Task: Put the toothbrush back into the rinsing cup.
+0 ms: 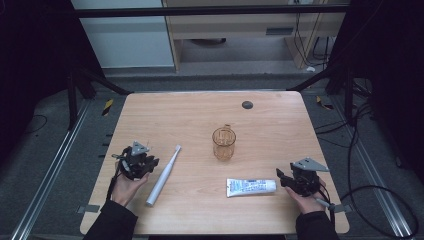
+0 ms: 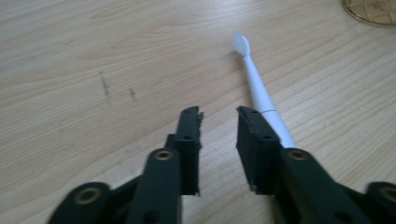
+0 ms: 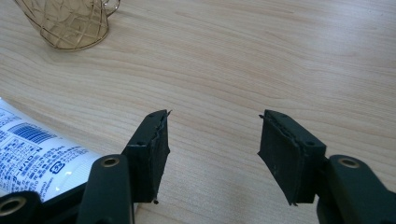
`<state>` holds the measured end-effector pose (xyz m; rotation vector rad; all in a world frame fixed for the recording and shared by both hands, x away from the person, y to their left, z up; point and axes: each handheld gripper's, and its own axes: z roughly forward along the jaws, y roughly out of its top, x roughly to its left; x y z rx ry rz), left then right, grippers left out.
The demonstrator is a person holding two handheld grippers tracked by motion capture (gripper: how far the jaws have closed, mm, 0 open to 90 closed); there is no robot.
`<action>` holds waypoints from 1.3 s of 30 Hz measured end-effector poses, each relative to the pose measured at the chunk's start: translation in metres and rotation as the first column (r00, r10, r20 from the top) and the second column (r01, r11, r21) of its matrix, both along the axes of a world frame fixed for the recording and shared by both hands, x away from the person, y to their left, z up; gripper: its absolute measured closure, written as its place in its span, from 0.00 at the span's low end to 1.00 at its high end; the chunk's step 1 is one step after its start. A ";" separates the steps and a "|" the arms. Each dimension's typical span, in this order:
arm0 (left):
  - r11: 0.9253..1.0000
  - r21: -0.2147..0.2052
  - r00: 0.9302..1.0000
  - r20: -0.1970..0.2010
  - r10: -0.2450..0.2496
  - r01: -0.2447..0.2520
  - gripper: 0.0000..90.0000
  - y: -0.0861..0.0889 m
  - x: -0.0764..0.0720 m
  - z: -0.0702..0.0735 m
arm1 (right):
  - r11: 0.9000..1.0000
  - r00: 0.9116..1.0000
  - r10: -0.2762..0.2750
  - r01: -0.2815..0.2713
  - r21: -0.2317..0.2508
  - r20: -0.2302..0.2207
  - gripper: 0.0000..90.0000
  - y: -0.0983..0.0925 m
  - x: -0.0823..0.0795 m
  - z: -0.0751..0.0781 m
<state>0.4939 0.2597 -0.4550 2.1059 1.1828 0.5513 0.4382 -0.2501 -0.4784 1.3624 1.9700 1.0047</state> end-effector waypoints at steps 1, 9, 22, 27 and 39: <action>1.000 0.003 1.000 -0.006 0.007 -0.007 0.75 0.001 0.001 0.002 | 1.000 1.000 0.000 0.000 0.000 0.000 0.47 0.000 0.000 0.000; 0.999 0.040 0.998 0.052 0.032 -0.035 0.63 0.001 -0.004 0.019 | 1.000 1.000 -0.006 0.006 -0.002 -0.002 0.46 -0.001 0.000 0.000; 1.000 -0.003 1.000 0.010 0.027 -0.027 0.38 -0.014 -0.003 0.039 | 1.000 1.000 -0.008 0.008 0.000 -0.007 0.46 -0.001 0.001 0.000; 1.000 -0.012 1.000 -0.017 0.025 -0.025 0.36 -0.015 0.001 0.042 | 1.000 1.000 -0.007 0.007 0.000 -0.012 0.46 -0.001 0.002 -0.001; 1.000 0.012 0.999 -0.048 0.018 -0.017 0.37 -0.031 0.015 0.040 | 1.000 1.000 -0.013 0.013 -0.002 -0.007 0.45 -0.004 0.001 0.000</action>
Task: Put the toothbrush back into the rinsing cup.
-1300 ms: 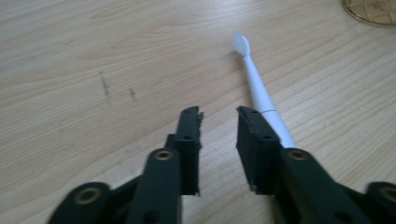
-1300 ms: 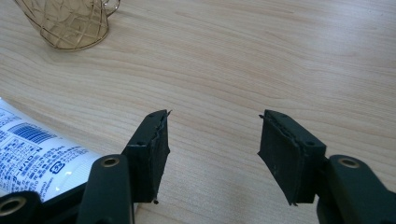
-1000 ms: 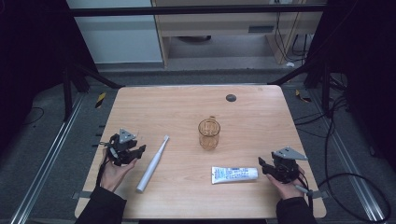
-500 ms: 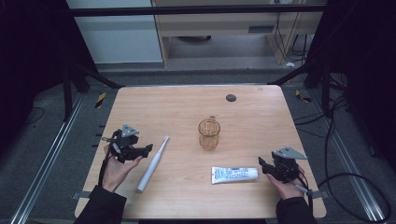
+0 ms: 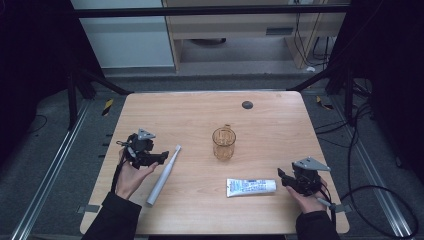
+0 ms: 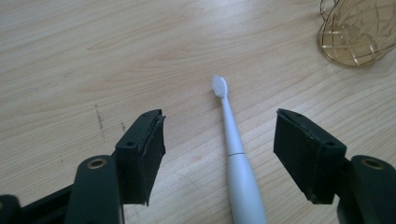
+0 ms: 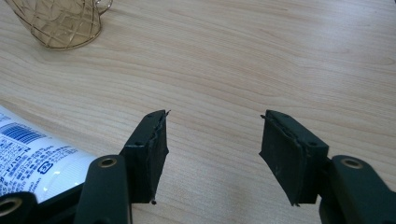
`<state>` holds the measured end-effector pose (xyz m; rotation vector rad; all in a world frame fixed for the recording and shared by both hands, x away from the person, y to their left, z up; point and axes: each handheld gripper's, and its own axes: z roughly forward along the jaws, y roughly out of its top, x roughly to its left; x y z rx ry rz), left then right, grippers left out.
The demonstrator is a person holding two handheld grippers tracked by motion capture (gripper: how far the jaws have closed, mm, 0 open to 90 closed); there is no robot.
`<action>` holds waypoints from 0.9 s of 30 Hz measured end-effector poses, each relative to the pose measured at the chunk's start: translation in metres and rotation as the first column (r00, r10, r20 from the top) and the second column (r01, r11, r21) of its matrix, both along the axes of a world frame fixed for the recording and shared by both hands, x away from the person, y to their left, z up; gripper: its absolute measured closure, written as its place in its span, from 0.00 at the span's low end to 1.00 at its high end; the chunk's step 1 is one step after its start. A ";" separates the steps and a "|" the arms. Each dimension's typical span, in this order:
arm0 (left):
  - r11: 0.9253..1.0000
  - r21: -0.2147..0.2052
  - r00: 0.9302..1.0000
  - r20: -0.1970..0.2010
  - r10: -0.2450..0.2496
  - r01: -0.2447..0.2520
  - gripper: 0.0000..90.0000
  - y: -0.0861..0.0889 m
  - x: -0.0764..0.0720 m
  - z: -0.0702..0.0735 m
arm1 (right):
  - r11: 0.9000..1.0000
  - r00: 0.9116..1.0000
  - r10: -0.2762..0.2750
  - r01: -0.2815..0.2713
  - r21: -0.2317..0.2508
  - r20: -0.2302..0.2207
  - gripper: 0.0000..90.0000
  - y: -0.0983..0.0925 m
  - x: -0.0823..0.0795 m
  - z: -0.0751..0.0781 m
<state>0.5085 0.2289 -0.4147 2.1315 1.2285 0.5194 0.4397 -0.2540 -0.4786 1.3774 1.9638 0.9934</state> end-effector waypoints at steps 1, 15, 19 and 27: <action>1.000 0.004 1.000 -0.007 -0.005 0.005 0.37 0.000 0.000 -0.002 | 1.000 1.000 0.000 0.000 0.000 -0.001 0.45 0.000 0.000 0.000; 0.999 0.019 0.996 -0.088 -0.029 0.031 0.45 0.000 0.001 -0.023 | 1.000 1.000 0.017 -0.017 -0.010 -0.007 0.45 0.002 0.001 -0.001; 0.999 0.017 0.993 -0.110 -0.032 0.034 0.47 -0.002 0.001 -0.026 | 1.000 1.000 0.016 -0.016 -0.005 -0.014 0.45 0.003 0.000 -0.001; 0.998 0.035 0.988 -0.145 -0.047 0.052 0.51 -0.009 0.002 -0.032 | 1.000 1.000 0.020 -0.020 -0.013 -0.016 0.45 0.003 0.000 -0.002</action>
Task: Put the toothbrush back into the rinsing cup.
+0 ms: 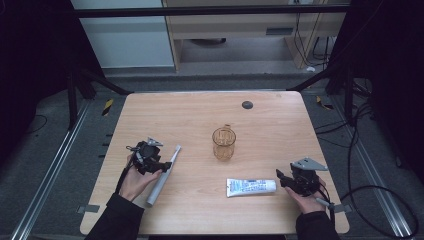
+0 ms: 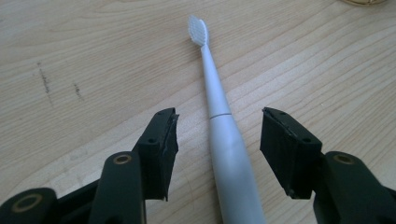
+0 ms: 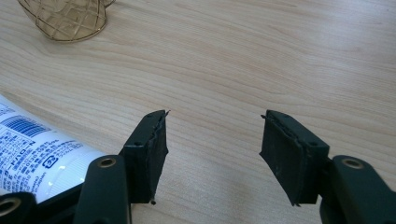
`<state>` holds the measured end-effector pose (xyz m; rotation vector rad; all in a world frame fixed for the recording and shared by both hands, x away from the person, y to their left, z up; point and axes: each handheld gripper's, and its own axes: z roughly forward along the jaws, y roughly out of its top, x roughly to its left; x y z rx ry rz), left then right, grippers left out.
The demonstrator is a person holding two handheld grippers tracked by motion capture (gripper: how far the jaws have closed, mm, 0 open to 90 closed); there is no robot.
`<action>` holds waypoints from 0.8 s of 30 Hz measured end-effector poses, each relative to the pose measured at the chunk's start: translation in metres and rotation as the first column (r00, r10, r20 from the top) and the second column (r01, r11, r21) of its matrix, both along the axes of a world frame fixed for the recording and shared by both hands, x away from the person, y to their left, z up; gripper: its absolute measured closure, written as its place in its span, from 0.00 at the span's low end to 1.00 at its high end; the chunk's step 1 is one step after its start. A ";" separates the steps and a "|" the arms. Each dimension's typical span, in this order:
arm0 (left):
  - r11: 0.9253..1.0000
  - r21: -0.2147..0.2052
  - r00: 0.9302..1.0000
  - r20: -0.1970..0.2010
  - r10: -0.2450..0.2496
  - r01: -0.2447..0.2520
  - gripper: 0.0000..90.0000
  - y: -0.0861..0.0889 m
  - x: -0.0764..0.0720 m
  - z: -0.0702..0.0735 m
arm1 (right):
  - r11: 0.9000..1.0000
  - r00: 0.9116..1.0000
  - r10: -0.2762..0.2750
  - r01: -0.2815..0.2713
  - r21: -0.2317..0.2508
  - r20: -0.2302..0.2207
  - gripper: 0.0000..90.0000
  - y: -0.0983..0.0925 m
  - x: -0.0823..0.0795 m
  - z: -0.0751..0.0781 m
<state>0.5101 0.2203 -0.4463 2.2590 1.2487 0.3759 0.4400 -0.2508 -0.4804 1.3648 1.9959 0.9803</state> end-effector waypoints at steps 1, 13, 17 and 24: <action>1.000 0.002 1.000 -0.005 -0.004 0.004 0.51 -0.001 0.000 -0.001 | 1.000 1.000 0.000 0.000 -0.001 0.000 0.45 0.000 0.000 0.000; 1.000 0.023 0.998 -0.059 -0.017 0.018 0.56 -0.005 0.002 -0.010 | 1.000 1.000 0.006 -0.006 -0.006 -0.004 0.45 0.001 0.001 0.000; 0.999 0.035 0.997 -0.079 -0.015 0.018 0.57 -0.008 0.003 -0.013 | 1.000 1.000 0.006 -0.006 -0.005 -0.008 0.45 0.002 0.002 -0.001; 0.999 0.049 0.995 -0.100 -0.007 0.012 0.61 -0.010 0.005 -0.016 | 1.000 1.000 0.007 -0.007 -0.005 -0.009 0.45 0.001 0.002 -0.001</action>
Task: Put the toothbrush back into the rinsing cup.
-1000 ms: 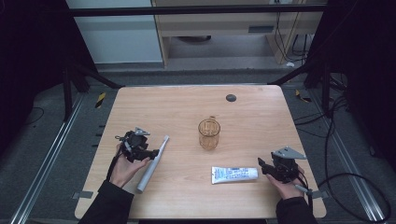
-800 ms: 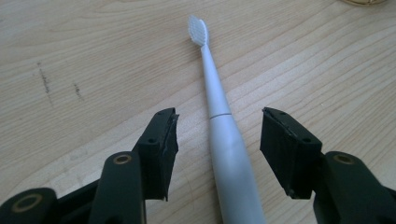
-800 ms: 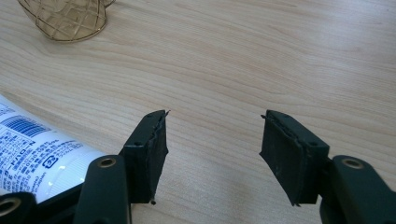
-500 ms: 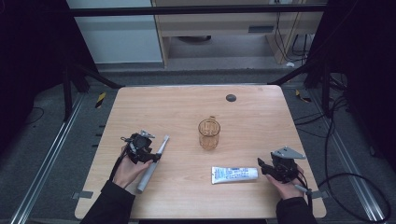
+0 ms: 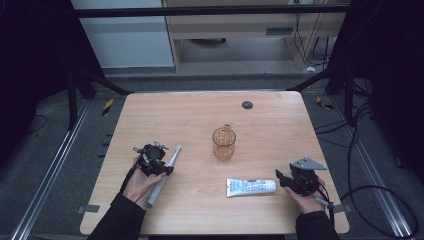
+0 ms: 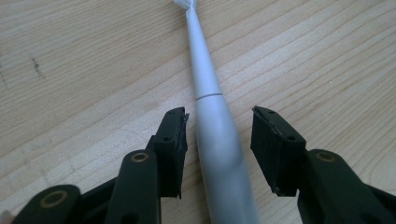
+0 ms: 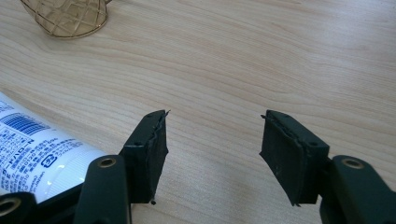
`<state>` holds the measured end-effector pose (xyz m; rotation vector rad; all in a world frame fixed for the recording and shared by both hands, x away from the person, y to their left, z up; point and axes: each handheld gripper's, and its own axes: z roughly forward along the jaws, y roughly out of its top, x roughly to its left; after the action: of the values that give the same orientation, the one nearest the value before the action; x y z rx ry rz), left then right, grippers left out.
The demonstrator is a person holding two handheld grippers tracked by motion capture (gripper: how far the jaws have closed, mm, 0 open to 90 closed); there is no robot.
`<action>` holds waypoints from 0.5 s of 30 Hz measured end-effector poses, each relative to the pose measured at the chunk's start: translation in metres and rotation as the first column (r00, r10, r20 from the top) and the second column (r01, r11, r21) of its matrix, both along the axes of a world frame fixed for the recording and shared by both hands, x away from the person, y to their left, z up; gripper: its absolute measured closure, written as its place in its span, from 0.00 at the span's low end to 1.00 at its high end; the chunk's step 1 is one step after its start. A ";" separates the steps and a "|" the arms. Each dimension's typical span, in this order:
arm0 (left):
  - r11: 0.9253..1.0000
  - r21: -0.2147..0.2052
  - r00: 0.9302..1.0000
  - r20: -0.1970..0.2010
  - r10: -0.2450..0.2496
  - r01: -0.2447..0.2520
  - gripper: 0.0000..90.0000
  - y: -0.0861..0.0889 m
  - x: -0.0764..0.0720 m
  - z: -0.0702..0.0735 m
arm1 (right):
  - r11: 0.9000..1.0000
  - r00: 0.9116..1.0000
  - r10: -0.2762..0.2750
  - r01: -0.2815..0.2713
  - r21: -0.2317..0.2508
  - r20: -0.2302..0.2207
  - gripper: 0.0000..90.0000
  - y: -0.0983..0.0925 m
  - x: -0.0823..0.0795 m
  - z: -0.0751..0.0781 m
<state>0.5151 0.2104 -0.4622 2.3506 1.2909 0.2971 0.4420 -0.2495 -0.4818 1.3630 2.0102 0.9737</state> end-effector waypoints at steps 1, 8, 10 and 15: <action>1.000 -0.001 1.000 -0.003 0.000 0.000 0.62 0.000 0.000 0.000 | 1.000 1.000 0.000 0.000 0.000 -0.001 0.45 0.000 0.000 0.000; 1.000 0.004 1.000 -0.030 0.002 -0.002 0.65 -0.001 0.003 -0.003 | 1.000 1.000 0.002 -0.002 0.000 -0.002 0.45 -0.001 0.000 0.000; 1.000 0.008 0.999 -0.035 0.001 -0.001 0.65 -0.001 0.003 -0.004 | 1.000 1.000 0.001 -0.001 0.002 -0.003 0.45 -0.001 0.001 0.000; 1.000 0.015 0.999 -0.047 -0.002 0.003 0.67 -0.002 0.004 -0.006 | 1.000 1.000 0.002 -0.002 0.002 -0.003 0.45 -0.001 0.001 0.000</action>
<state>0.5195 0.2085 -0.4686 2.3852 1.3115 0.2526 0.4425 -0.2500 -0.4822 1.3640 2.0138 0.9758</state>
